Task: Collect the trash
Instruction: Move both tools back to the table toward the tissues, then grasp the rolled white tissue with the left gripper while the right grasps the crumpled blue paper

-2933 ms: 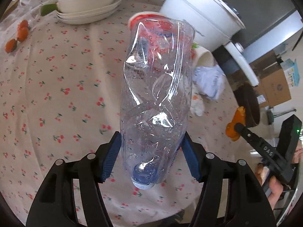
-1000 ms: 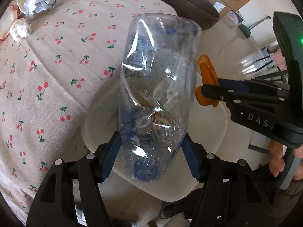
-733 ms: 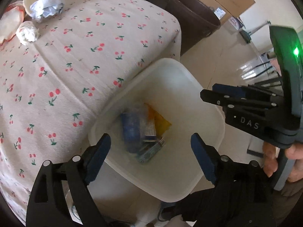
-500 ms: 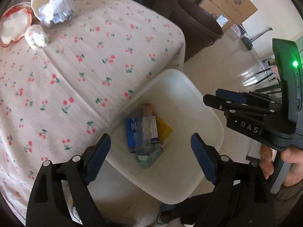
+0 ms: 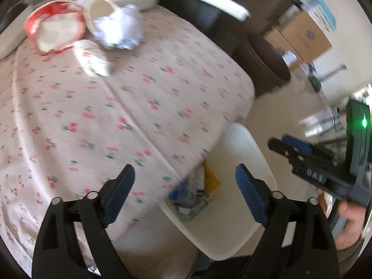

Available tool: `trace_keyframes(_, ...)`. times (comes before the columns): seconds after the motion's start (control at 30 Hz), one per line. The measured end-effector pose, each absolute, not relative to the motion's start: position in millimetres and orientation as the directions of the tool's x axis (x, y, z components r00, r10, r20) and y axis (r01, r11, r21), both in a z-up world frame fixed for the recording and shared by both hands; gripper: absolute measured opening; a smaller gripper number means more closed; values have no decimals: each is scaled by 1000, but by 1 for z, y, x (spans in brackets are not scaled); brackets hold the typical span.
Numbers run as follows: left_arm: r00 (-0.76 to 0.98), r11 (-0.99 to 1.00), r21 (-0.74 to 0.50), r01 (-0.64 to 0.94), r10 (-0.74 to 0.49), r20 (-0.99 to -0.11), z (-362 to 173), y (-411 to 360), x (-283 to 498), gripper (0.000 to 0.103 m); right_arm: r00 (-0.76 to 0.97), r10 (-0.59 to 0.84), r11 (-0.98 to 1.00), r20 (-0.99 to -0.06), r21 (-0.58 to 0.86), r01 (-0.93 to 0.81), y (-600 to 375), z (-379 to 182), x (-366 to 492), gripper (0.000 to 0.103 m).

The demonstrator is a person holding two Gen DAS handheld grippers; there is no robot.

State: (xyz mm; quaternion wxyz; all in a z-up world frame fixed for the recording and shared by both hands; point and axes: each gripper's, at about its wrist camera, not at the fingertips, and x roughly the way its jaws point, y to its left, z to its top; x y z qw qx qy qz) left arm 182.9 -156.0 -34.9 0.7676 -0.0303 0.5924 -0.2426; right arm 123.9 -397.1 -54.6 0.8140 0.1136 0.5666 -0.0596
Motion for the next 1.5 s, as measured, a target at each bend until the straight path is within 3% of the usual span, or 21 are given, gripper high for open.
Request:
trace_keyframes(0.27, 267, 949, -307, 75, -316, -910, -22, -97, 228, 91, 384, 102, 958, -918, 195, 212, -374, -43, 149, 47)
trace_keyframes(0.33, 289, 953, -301, 16, -293, -911, -19, -82, 238, 92, 393, 111, 958, -913, 203, 202, -367, -38, 157, 52)
trace_keyframes(0.5, 305, 926, -355, -124, -305, -902, -20, -49, 268, 93, 419, 126, 966, -899, 208, 155, -344, -24, 181, 54)
trace_keyframes(0.87, 320, 952, -297, -76, -259, -911, -36, -82, 307, 92, 477, 141, 970, -867, 219, 111, -329, 4, 213, 61)
trace_keyframes(1.17, 328, 973, -229, -39, -204, -923, -56, -99, 323, 64, 459, 133, 975, -878, 199, 99, -321, -11, 226, 61)
trace_keyframes(1.3, 327, 953, -301, 23, -292, -899, -56, -98, 322, 31, 461, 155, 969, -874, 225, 100, -322, -18, 233, 61)
trace_keyframes(1.5, 333, 943, -330, 33, -321, -887, -40, -80, 308, 28, 460, 218, 946, -861, 301, 115, -316, -30, 252, 61)
